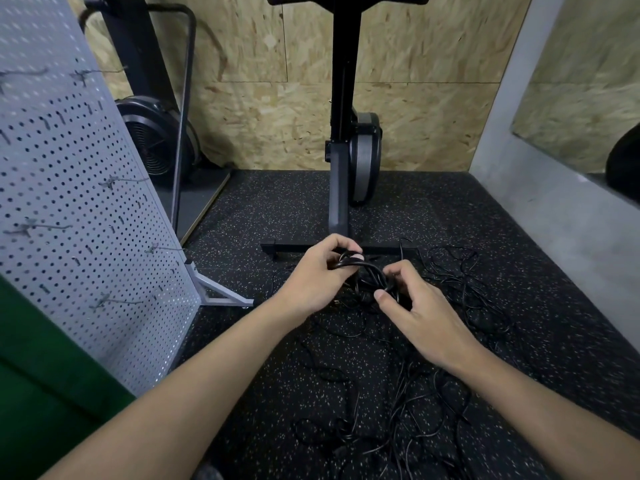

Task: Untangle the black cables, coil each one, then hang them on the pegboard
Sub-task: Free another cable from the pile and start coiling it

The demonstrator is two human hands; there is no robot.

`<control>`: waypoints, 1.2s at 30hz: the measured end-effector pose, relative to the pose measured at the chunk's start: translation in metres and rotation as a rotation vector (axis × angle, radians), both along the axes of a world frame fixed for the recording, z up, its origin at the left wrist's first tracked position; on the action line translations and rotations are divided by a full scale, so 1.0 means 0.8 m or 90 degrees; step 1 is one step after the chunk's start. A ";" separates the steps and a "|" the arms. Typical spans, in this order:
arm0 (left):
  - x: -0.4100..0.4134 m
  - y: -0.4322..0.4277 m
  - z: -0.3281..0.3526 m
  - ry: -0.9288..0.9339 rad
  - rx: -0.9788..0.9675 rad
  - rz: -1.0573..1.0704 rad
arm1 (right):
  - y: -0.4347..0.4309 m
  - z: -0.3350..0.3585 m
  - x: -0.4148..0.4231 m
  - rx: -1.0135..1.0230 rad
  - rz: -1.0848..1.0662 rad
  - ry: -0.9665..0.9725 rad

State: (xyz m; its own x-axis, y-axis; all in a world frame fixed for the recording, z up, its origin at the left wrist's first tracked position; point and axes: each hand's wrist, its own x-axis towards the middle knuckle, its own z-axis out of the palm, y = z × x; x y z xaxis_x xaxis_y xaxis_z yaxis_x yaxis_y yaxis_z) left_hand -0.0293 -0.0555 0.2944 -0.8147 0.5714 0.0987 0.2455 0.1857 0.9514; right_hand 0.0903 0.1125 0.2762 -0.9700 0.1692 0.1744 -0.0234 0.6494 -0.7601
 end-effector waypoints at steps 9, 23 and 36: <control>-0.012 -0.023 -0.005 -0.129 0.011 -0.075 | 0.004 -0.009 0.000 0.031 0.012 -0.025; -0.007 -0.010 -0.045 0.055 -0.100 0.057 | 0.004 -0.021 0.003 0.096 0.022 -0.050; -0.024 -0.042 -0.037 0.307 -0.308 -0.167 | 0.033 -0.021 -0.001 0.061 0.073 -0.191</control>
State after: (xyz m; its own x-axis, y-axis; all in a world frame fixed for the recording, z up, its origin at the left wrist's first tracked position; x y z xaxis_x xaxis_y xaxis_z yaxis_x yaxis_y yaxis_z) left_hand -0.0485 -0.0895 0.2646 -0.5752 0.8120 0.0990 0.7105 0.4359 0.5524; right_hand 0.0898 0.1390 0.2591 -0.9923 0.0520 -0.1123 0.1149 0.7249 -0.6792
